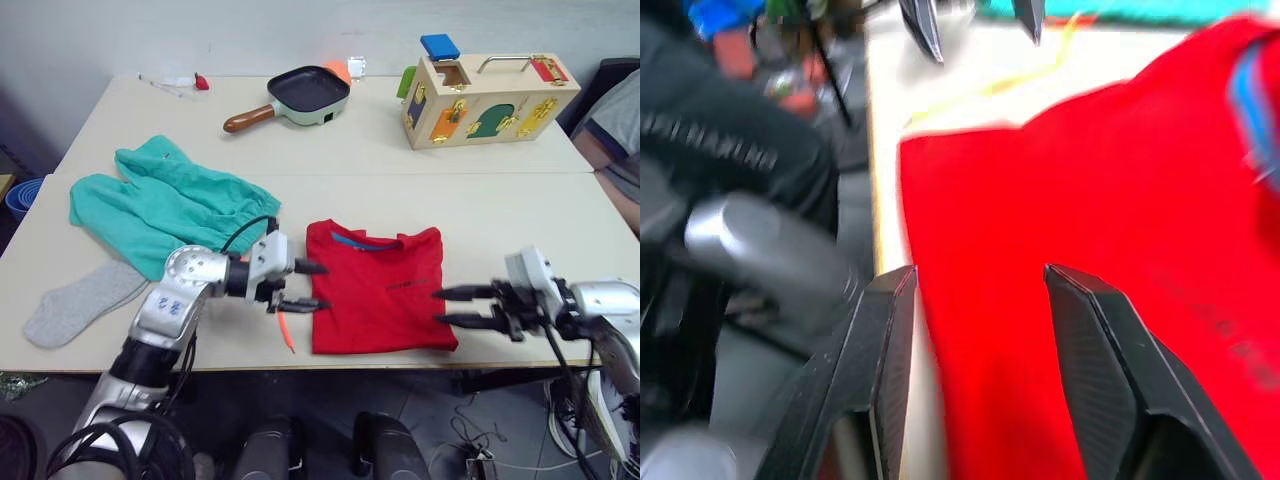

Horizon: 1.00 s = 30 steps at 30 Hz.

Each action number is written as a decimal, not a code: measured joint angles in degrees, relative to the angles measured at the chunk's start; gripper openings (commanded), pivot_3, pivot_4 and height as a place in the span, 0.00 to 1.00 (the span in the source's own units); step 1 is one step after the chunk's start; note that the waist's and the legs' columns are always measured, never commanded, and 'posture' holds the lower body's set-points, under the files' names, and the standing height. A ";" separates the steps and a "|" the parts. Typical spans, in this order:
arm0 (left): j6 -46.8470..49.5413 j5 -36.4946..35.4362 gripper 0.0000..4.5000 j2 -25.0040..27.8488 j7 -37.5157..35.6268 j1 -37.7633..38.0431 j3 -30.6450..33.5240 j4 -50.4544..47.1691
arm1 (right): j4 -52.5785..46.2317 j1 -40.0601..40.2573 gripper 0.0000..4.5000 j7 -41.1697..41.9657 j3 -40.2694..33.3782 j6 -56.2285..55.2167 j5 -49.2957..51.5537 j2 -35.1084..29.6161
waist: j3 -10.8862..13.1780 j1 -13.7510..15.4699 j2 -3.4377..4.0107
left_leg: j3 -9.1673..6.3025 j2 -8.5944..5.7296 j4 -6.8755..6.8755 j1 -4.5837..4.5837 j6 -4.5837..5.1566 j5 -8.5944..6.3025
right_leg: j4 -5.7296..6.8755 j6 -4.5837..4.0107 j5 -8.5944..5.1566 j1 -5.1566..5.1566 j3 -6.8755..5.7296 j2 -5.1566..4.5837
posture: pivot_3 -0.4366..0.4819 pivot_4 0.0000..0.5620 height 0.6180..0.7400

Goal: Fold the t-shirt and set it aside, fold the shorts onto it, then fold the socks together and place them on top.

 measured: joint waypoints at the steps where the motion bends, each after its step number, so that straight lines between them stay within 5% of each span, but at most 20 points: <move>1: -1.00 0.78 0.58 -0.75 0.43 -1.05 -0.54 2.07 | 1.39 -1.40 0.10 -1.05 1.04 -0.93 -1.61 1.63 | 0.00 0.01 0.00 | 0.00 0.00 -0.03 0.01 -0.03 -0.02 | 0.04 -0.01 0.00 0.00 -0.02 0.01 | 0.48 0.27 1.00; 3: -2.48 2.61 0.47 -4.05 2.34 -3.96 -1.10 8.68 | 7.58 -6.23 0.00 -4.64 4.28 -4.00 -7.29 6.28 | 0.00 0.00 0.00 | 0.05 -0.03 -0.01 -0.10 0.00 0.00 | 0.12 -0.01 0.00 -0.14 -0.04 0.07 | 0.48 0.27 1.00; 10: -5.36 8.46 0.02 -9.88 8.49 -9.77 -3.00 23.47 | 27.11 -17.70 0.00 -13.68 9.06 -14.84 -20.79 14.93 | 0.01 -0.08 0.00 | 0.09 -0.12 0.08 -0.24 0.46 0.27 | 0.33 0.00 0.00 -0.13 -0.12 0.17 | 0.48 0.27 1.00; 25: -11.45 9.08 0.02 -16.03 23.27 -11.41 4.61 33.77 | 48.71 -24.60 0.00 -22.78 2.70 -24.75 -23.46 16.75 | 0.01 -0.48 0.00 | 0.05 -0.10 0.08 -0.14 0.47 0.34 | 0.36 0.04 0.02 -0.03 -0.09 0.09 | 0.48 0.27 1.00; 30: -12.62 4.63 0.02 -15.87 18.79 -9.60 7.13 27.76 | 36.63 -19.89 0.00 -17.89 -2.14 -20.79 -15.73 16.47 | 0.00 -0.98 0.01 | 0.03 -0.07 0.00 -0.15 0.44 0.32 | 0.32 0.04 0.02 -0.04 -0.10 0.10 | 0.48 0.27 1.00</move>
